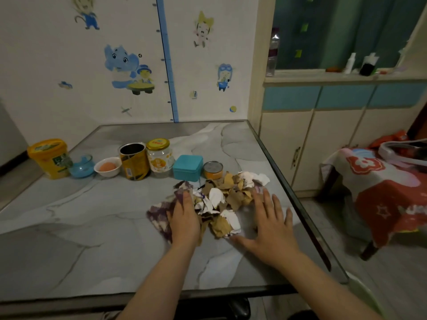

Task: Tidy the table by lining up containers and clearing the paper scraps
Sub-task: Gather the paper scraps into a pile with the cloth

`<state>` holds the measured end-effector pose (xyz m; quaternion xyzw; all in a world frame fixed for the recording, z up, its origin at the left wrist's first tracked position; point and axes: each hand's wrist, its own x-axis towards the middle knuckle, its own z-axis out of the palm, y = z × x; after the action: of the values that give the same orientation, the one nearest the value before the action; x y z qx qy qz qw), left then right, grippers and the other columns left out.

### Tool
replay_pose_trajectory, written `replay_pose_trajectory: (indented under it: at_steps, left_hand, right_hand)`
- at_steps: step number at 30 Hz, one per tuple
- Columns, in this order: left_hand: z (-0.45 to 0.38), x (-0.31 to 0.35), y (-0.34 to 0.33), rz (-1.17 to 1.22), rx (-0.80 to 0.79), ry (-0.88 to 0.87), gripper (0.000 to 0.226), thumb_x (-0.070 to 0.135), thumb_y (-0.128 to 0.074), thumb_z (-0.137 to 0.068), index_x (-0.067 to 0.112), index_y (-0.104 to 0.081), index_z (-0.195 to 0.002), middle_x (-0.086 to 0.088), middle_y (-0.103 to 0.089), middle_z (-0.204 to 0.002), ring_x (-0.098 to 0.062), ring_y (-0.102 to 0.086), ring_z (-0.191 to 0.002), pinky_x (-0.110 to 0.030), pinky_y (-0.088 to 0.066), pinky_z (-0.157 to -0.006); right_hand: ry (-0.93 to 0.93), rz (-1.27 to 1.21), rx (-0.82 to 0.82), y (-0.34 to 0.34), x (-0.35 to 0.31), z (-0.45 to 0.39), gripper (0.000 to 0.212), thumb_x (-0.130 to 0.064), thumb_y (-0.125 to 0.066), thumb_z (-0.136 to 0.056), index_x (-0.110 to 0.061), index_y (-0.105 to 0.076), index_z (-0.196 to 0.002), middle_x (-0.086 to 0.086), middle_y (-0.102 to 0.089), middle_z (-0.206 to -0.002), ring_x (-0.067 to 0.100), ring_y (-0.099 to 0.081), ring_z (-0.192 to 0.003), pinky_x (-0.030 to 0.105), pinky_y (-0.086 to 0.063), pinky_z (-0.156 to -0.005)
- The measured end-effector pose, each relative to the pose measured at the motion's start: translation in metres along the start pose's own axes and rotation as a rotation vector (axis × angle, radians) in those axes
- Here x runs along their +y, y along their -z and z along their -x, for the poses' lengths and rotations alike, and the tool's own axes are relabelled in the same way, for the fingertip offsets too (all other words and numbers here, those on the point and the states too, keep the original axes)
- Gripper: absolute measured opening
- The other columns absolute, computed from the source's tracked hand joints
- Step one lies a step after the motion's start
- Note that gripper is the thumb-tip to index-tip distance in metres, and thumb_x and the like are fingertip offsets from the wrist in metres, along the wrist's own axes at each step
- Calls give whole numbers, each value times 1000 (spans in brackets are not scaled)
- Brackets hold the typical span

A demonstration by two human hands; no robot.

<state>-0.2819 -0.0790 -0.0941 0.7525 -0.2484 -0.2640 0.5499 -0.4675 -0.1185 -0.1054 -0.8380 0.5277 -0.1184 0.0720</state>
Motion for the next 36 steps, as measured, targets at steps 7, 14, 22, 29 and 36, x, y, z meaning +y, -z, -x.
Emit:
replay_pose_trajectory:
  at_steps: [7, 14, 22, 29, 36]
  left_hand:
    - [-6, -8, -4, -152, -23, -55, 60, 53, -20, -99, 22, -30, -150, -7, -23, -159, -26, -12, -147, -45, -7, -120]
    - [6, -4, -19, -246, -31, -148, 55, 48, -23, -101, 20, -41, -144, -6, -38, -152, -27, -24, -143, -44, -11, -120]
    - [7, -8, -25, -108, -6, -104, 58, 52, -25, -99, 22, -37, -147, -5, -32, -155, -25, -21, -144, -40, -12, -119]
    - [14, -3, -36, 55, 39, -118, 55, 46, -28, -101, 18, -36, -147, -8, -33, -154, -25, -24, -143, -36, -15, -117]
    - [2, 5, -49, 148, 90, -40, 61, 50, -31, -99, 11, -37, -146, -9, -36, -152, -28, -33, -139, -38, -23, -114]
  right_hand:
    - [2, -81, -43, -6, 11, -11, 129, -96, -37, -58, -32, 42, -138, -7, 41, -151, 23, 25, -144, 56, 5, -117]
    - [-39, -69, -87, -12, 14, -15, 130, -99, -32, -57, -29, 36, -142, -5, 34, -155, 19, 26, -145, 55, 1, -119]
    - [-29, -139, -57, -10, 19, -13, 132, -98, -37, -56, -28, 29, -146, -5, 27, -158, 17, 18, -147, 50, -4, -121]
    - [-139, -143, -58, -2, 31, -4, 138, -97, -42, -53, -26, 33, -145, -1, 32, -156, 23, 23, -145, 47, 5, -119]
    - [-145, -194, -16, -6, 32, -24, 136, -93, -47, -57, -29, 36, -143, 1, 28, -158, 24, 19, -147, 48, 4, -119]
